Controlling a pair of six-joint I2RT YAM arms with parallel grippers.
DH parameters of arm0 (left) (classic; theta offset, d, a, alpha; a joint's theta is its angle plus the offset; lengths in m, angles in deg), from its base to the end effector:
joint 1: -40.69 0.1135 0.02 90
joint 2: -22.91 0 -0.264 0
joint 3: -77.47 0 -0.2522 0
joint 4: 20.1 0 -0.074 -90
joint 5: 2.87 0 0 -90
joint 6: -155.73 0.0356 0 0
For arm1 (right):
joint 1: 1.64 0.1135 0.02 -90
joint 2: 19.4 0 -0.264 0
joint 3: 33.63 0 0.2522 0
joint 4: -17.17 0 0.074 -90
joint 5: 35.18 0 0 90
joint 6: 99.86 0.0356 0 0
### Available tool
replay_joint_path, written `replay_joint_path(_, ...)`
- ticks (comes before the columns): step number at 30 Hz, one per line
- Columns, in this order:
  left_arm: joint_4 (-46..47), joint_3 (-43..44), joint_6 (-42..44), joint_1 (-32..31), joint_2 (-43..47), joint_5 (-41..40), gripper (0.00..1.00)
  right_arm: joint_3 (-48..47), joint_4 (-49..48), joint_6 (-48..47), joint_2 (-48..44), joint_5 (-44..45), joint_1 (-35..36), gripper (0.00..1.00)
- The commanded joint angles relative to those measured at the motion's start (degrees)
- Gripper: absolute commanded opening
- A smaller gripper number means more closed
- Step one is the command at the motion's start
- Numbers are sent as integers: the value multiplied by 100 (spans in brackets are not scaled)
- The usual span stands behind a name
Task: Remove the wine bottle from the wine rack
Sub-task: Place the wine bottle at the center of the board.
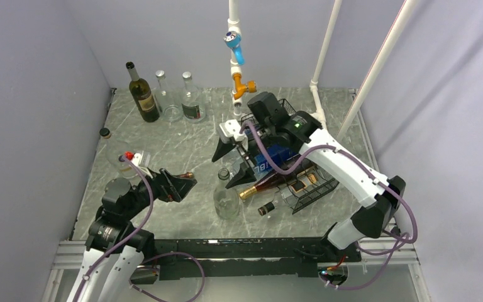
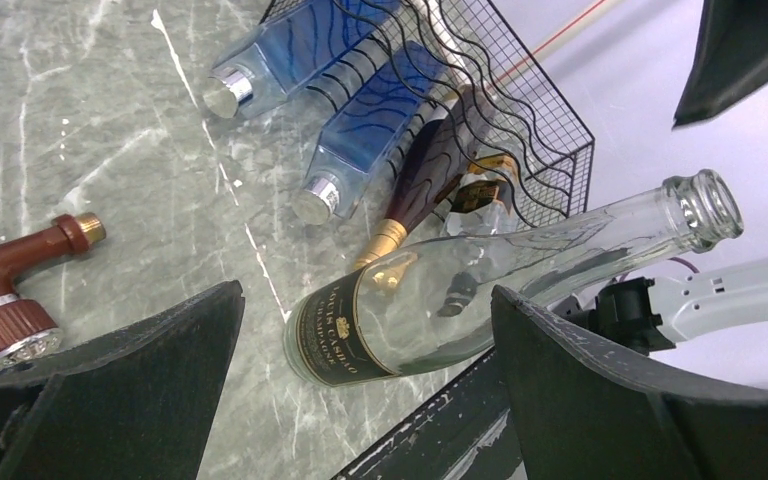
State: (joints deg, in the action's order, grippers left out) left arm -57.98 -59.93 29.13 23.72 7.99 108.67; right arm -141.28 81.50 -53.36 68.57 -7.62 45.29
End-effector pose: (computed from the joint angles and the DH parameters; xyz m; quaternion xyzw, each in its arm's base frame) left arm 0.0858 -0.0398 0.2797 -0.0104 0.7631 -0.4119 0.4979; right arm 0.1903 0.2498 0.3987 -0.7008 0.4140 0.4879 0.3152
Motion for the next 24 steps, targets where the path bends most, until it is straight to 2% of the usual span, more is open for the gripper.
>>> replay_joint_path(1, 407, 186, 151, -8, -142, 413, 99, -107, 28, -82, -393, -512, -341, 90)
replay_joint_path(13, 634, 456, 225, -21, -353, 1004, 99, 1266, -307, -375, -1084, -1265, -1514, 96)
replay_joint_path(19, 689, 759, 338, -64, -494, 1208, 99, 2299, -1131, -15, -1345, -1388, -2049, 98)
replay_joint_path(24, 923, 1006, 475, -161, -658, 1407, 99, 2803, -1773, 375, -1406, -1461, -2325, 99)
